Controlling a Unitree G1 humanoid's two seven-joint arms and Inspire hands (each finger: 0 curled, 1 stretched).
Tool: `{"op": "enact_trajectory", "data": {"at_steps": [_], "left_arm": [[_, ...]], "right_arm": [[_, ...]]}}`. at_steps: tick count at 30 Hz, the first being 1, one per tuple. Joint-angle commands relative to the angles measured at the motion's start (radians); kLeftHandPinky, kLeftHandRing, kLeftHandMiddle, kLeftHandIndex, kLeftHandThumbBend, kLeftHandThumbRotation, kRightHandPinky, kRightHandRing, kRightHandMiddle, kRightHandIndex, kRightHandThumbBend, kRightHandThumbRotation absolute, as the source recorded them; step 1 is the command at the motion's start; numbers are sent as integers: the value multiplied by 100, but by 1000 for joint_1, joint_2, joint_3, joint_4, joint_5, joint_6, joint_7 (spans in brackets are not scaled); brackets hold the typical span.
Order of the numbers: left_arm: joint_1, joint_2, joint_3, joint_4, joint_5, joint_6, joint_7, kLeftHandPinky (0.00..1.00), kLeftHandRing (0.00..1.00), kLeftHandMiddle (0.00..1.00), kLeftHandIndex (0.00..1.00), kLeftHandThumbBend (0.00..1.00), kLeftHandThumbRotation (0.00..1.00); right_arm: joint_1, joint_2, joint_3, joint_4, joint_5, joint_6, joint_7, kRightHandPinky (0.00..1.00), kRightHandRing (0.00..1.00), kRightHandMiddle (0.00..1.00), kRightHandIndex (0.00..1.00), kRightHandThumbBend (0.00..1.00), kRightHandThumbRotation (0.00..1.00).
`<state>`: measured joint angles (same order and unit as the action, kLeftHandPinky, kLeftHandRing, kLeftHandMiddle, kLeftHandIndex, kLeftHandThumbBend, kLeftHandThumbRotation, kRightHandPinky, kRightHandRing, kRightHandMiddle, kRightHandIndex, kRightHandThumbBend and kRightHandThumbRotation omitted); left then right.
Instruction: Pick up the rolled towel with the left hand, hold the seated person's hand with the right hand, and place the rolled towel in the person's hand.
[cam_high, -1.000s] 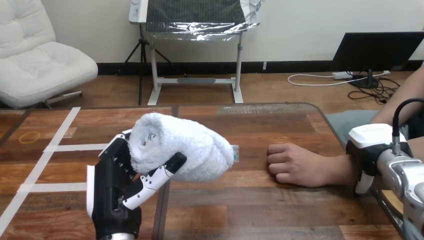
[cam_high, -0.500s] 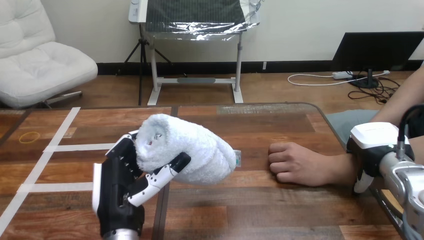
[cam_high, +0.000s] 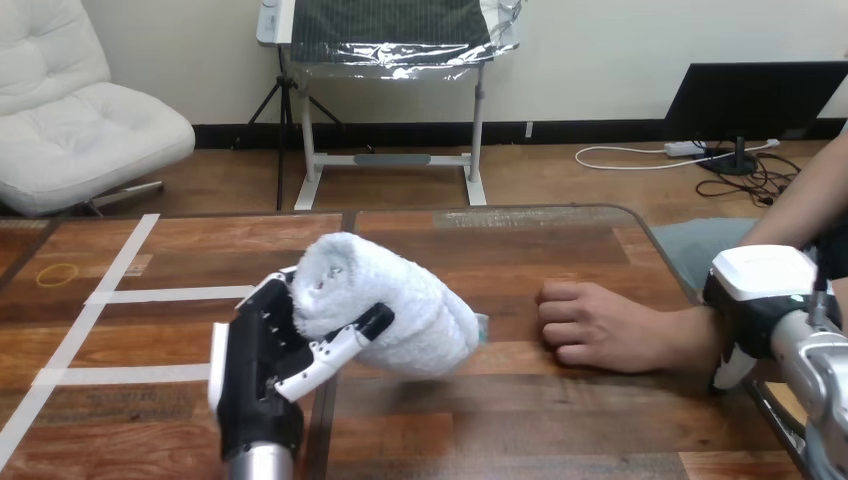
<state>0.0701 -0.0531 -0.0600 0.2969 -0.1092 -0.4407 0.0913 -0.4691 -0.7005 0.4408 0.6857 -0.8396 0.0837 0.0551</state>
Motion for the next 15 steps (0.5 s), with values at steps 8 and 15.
{"op": "enact_trajectory", "data": {"at_steps": [8,15], "left_arm": [[-186,-76,-12,70,22,-7,7,51,49,48,52,74,6],[-222,-86,-24,92,34,18,15,51,48,48,52,73,4]], "right_arm": [[66,-4,-117,-205,92,11,-10,12,20,29,36,69,0],[92,-26,-144,-292,98,17,12,13,21,30,39,70,0]]}}
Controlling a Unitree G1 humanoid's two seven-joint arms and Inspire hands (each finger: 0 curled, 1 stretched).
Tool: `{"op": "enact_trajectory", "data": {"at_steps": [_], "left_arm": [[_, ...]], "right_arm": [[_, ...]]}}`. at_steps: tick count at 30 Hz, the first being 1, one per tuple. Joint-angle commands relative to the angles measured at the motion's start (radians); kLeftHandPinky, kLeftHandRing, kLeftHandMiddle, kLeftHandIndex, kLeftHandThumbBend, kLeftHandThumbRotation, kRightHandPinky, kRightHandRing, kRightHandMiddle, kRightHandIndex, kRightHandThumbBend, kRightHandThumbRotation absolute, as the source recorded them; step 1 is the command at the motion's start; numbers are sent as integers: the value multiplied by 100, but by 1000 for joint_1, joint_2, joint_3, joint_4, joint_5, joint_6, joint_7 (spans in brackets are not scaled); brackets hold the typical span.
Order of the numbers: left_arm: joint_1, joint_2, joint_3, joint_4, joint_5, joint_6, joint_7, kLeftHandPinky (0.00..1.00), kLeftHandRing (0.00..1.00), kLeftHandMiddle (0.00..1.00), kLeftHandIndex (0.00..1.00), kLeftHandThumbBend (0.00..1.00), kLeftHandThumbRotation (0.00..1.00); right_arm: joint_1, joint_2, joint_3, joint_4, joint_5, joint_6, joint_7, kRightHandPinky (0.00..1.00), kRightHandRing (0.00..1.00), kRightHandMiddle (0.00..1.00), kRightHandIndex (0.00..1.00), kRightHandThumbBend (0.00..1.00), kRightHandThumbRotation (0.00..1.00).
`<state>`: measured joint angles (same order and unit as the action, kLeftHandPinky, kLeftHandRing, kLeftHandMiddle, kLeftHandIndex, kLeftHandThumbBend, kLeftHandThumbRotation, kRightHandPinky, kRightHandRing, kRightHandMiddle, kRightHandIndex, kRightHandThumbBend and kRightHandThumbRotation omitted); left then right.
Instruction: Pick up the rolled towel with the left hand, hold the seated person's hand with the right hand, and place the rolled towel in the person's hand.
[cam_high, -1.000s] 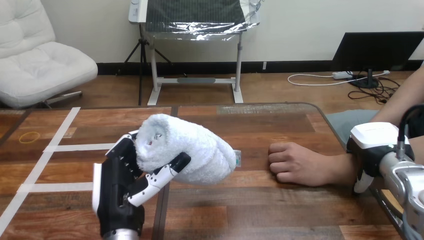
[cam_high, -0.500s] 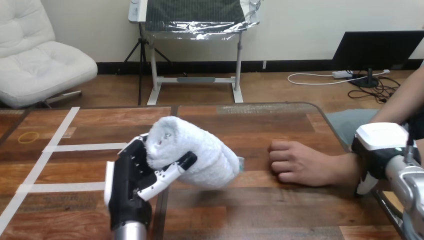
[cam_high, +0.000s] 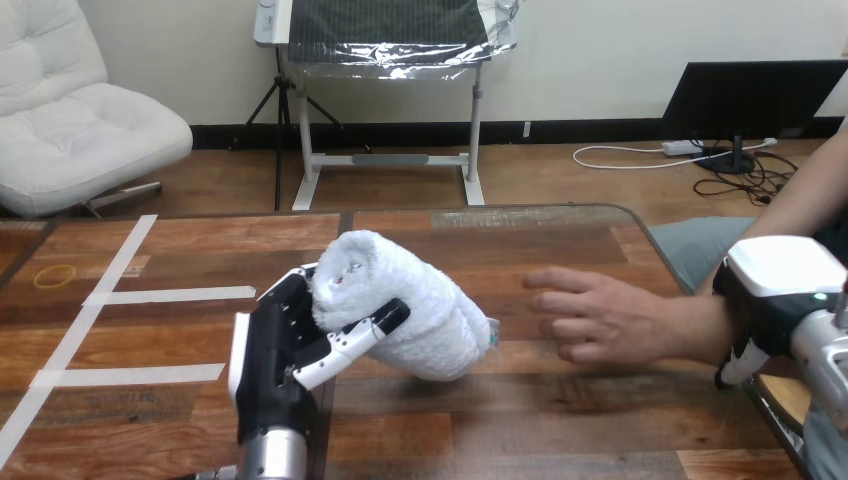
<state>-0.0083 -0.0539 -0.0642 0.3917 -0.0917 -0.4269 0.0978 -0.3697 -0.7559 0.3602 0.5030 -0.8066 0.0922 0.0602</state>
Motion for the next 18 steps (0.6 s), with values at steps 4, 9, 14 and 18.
{"op": "enact_trajectory", "data": {"at_steps": [4,9,14,18], "left_arm": [[-163,-91,-23,11,24,6,10,51,48,47,52,71,3],[-186,-102,-27,24,27,13,14,50,48,47,52,71,2],[-204,-107,-36,34,35,12,23,49,48,46,51,71,2],[-214,-109,-43,39,40,15,30,49,47,46,51,70,1]], "right_arm": [[7,26,-84,-151,73,14,11,12,20,30,38,71,0],[26,19,-108,-216,80,25,27,12,19,28,38,71,0],[42,15,-124,-274,72,37,36,11,18,27,38,71,0],[51,12,-135,-314,64,47,47,10,17,26,36,70,0]]}}
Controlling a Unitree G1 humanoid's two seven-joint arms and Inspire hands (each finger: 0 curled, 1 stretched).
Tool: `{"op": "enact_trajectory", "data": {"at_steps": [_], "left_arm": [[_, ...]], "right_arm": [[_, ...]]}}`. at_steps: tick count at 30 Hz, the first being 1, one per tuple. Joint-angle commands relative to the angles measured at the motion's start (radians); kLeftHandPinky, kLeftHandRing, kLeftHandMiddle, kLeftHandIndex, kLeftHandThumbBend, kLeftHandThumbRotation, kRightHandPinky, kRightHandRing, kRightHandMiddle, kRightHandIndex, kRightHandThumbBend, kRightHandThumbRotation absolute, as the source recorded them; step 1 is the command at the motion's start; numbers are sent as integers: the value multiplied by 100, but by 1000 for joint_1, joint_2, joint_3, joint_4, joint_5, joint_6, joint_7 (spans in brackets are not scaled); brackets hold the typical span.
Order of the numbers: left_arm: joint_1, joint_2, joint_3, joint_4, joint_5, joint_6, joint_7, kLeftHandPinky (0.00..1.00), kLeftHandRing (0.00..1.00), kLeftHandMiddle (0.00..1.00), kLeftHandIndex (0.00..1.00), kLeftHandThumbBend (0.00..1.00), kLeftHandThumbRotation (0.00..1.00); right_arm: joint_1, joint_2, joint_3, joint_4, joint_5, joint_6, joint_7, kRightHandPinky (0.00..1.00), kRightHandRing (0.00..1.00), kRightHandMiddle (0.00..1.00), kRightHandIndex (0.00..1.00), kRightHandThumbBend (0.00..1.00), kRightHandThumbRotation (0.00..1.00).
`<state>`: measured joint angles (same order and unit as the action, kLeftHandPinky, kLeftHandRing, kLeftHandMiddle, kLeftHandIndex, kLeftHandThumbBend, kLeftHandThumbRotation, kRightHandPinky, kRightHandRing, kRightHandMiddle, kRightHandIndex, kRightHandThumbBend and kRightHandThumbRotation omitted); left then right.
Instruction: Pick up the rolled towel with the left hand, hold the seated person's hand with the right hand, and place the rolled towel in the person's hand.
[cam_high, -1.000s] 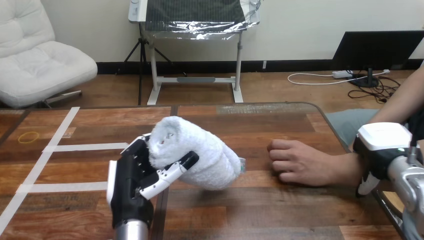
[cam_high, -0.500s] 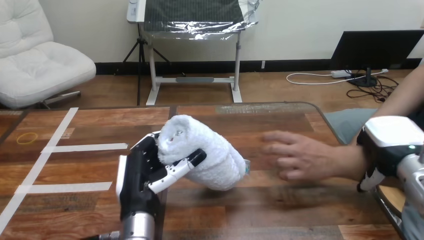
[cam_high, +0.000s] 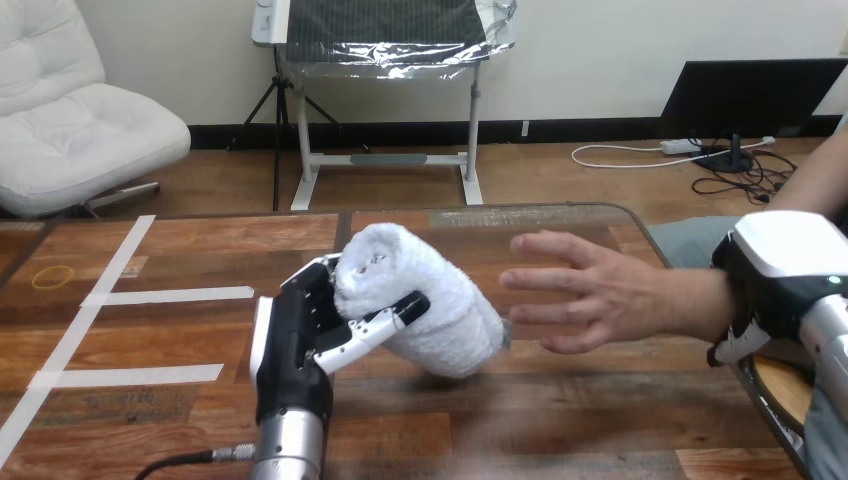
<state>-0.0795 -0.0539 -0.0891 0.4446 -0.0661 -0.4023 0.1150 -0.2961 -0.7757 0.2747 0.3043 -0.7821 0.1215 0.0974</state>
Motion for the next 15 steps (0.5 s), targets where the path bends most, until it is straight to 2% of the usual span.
{"op": "enact_trajectory", "data": {"at_steps": [1,15], "left_arm": [[-144,-109,-20,-13,15,-9,15,49,47,46,51,70,1],[-156,-113,-50,-26,24,31,42,49,47,46,50,70,0]], "right_arm": [[-20,32,-51,-122,39,19,12,10,17,26,36,70,0],[14,35,-84,-252,25,27,24,8,15,23,31,68,0]]}}
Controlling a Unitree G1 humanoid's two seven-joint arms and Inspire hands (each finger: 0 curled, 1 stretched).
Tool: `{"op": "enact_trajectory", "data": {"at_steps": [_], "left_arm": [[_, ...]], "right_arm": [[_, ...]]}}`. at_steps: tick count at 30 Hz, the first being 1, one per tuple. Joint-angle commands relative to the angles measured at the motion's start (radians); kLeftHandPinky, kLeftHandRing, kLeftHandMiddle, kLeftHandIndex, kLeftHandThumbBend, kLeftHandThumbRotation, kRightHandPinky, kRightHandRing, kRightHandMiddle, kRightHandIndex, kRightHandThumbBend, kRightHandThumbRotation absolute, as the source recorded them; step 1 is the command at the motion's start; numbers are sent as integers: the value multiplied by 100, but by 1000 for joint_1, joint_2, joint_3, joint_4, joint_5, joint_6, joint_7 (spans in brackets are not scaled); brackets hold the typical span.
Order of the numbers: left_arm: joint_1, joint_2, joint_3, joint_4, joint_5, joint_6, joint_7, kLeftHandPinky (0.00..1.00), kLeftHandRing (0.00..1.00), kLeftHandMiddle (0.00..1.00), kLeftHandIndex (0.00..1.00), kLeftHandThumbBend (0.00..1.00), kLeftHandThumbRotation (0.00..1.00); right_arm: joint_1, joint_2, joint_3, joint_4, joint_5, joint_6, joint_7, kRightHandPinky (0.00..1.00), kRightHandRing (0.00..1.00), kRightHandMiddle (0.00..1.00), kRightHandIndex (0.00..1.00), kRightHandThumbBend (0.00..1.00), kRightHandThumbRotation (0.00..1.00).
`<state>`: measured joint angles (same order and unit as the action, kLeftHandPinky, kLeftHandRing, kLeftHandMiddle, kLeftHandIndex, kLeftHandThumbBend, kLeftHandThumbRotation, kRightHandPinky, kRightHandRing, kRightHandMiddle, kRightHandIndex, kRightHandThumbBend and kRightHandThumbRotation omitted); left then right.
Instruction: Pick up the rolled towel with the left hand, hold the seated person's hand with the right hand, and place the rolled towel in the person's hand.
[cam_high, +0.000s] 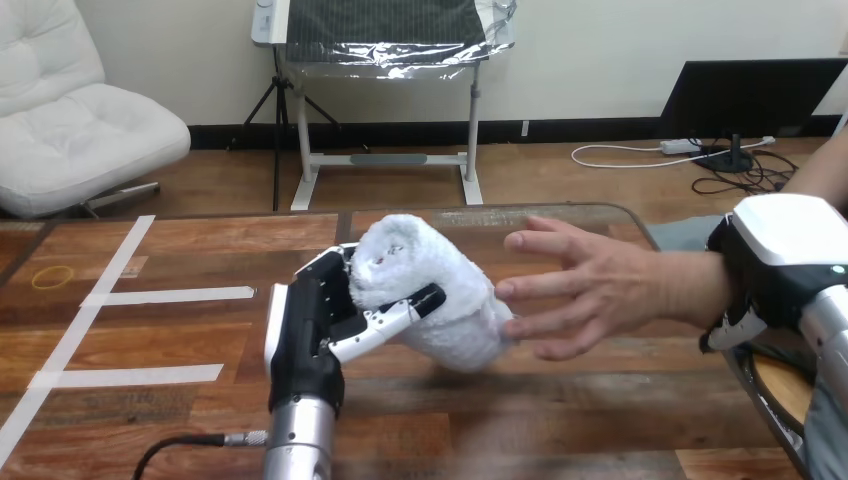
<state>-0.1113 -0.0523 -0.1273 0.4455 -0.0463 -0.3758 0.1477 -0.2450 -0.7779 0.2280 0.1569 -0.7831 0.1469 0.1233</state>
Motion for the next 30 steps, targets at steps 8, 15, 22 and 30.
{"op": "enact_trajectory", "data": {"at_steps": [8,15,22,30], "left_arm": [[-128,-111,-25,-27,4,13,15,49,47,46,50,70,0],[-130,-108,-31,-27,0,14,11,48,47,46,50,68,0],[-130,-105,-36,-24,-12,7,-2,47,47,46,50,67,0],[-130,-101,-40,-18,-12,-2,-9,47,46,46,50,66,0]], "right_arm": [[-27,46,-47,-142,31,-4,0,8,15,23,30,71,0],[-22,53,-44,-159,23,-10,-5,8,14,22,29,74,0],[-17,61,-41,-170,21,-14,-4,8,14,22,29,75,0],[-15,68,-36,-171,21,-12,3,9,15,23,29,75,0]]}}
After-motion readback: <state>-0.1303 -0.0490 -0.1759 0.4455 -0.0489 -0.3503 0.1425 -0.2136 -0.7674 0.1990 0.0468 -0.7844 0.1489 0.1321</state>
